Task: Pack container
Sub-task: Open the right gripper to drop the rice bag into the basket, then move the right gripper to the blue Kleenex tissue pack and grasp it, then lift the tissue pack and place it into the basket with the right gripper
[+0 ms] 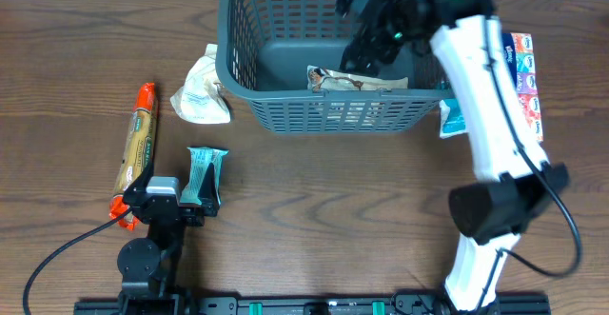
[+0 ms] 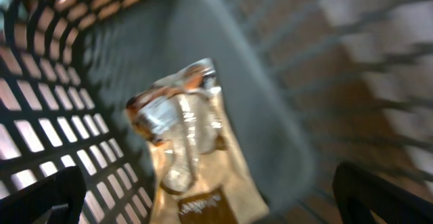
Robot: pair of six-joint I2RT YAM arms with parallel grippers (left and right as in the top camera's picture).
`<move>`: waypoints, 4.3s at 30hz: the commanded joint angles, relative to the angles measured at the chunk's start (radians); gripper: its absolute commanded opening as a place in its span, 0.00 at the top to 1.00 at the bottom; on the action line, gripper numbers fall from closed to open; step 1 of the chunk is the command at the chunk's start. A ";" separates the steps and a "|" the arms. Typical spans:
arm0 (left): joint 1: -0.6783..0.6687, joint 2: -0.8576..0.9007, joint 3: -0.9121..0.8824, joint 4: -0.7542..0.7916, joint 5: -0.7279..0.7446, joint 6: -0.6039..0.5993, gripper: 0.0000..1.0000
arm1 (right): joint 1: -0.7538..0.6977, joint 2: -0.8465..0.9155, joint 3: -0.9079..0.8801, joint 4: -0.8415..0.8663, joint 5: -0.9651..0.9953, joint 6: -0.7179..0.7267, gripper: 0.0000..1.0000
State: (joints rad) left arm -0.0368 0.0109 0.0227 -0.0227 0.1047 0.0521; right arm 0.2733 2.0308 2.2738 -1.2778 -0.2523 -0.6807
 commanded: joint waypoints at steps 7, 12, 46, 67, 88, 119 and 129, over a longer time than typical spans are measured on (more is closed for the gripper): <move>-0.003 -0.007 -0.019 -0.034 0.019 -0.006 0.01 | -0.141 -0.249 0.094 0.057 0.402 0.476 0.01; -0.003 -0.007 -0.019 -0.034 0.019 -0.006 0.02 | -0.296 -0.310 0.094 -0.011 0.530 0.625 0.01; -0.003 -0.007 -0.019 -0.033 0.019 -0.005 0.01 | -0.756 0.301 0.093 -0.202 0.128 0.343 0.01; -0.003 -0.007 -0.019 -0.033 0.019 -0.032 0.01 | -0.728 0.394 0.093 0.019 0.225 0.240 0.01; -0.003 -0.007 -0.019 -0.033 0.019 -0.032 0.01 | -0.680 0.558 0.092 0.038 0.237 0.356 0.01; -0.003 -0.007 -0.019 -0.033 0.019 -0.032 0.01 | -0.644 0.586 0.095 0.035 0.233 0.397 0.99; -0.003 -0.007 -0.019 -0.033 0.019 -0.032 0.01 | -0.644 0.459 0.096 0.020 0.217 0.405 0.99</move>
State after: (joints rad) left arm -0.0368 0.0109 0.0227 -0.0227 0.1047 0.0257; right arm -0.3801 2.5992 2.3615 -1.2499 -0.0261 -0.2909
